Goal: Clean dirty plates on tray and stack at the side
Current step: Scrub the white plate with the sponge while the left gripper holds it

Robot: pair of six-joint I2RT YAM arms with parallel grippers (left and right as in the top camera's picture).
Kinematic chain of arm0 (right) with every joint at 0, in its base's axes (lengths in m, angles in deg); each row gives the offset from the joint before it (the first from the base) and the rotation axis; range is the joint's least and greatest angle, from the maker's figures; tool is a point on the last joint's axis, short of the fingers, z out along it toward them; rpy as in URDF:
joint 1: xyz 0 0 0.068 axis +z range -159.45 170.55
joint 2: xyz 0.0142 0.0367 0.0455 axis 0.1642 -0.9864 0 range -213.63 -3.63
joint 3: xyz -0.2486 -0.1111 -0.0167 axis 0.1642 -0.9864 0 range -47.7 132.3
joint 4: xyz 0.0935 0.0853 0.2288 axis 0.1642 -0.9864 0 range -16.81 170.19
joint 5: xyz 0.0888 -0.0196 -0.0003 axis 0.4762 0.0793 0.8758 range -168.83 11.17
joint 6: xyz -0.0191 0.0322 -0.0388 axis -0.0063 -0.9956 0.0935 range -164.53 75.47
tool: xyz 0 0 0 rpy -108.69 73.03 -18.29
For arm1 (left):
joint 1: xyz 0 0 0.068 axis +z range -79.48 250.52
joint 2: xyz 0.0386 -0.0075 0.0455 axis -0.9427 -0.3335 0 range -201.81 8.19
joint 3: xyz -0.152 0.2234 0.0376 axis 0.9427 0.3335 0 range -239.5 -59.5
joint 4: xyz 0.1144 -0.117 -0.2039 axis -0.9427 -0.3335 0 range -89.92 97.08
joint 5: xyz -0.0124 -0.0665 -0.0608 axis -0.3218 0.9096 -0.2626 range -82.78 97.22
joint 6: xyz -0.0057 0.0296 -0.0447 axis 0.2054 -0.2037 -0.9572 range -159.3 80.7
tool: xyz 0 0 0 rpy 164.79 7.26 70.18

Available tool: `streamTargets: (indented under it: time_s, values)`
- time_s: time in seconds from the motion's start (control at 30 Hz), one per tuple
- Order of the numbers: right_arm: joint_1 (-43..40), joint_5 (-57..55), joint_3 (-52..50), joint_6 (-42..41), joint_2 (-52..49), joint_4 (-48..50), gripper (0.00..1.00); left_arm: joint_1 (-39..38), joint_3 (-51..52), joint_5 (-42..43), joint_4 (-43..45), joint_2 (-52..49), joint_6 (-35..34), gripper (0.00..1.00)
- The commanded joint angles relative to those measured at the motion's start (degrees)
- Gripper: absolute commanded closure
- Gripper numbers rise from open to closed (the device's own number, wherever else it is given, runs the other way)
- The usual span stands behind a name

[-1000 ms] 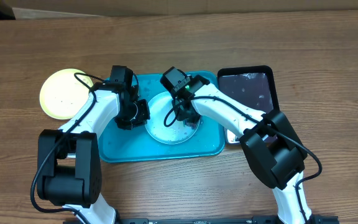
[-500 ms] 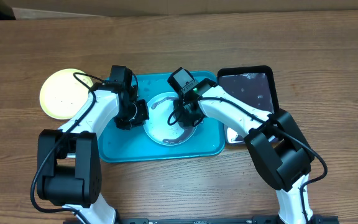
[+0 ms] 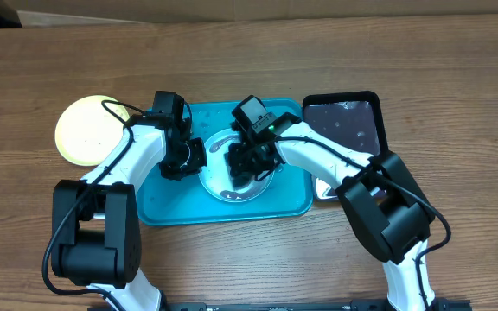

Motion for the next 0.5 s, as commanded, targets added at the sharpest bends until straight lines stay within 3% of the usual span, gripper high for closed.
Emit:
streamTargets:
  time_s: [0.0, 0.37, 0.47]
  values:
    - [-0.6, 10.6, 2.6, 0.3, -1.2, 0.5, 0.96, -0.4, 0.2, 2.2, 0.5, -0.6, -0.2, 0.96]
    - [-9.9, 12.0, 9.1, 9.4, 11.0, -10.3, 0.96, -0.4, 0.2, 2.0, 0.0, -0.6, -0.2, 0.96]
    - [-13.6, 7.6, 9.1, 12.4, 13.9, -16.5, 0.96, -0.4, 0.2, 2.0, 0.0, -0.6, -0.2, 0.96]
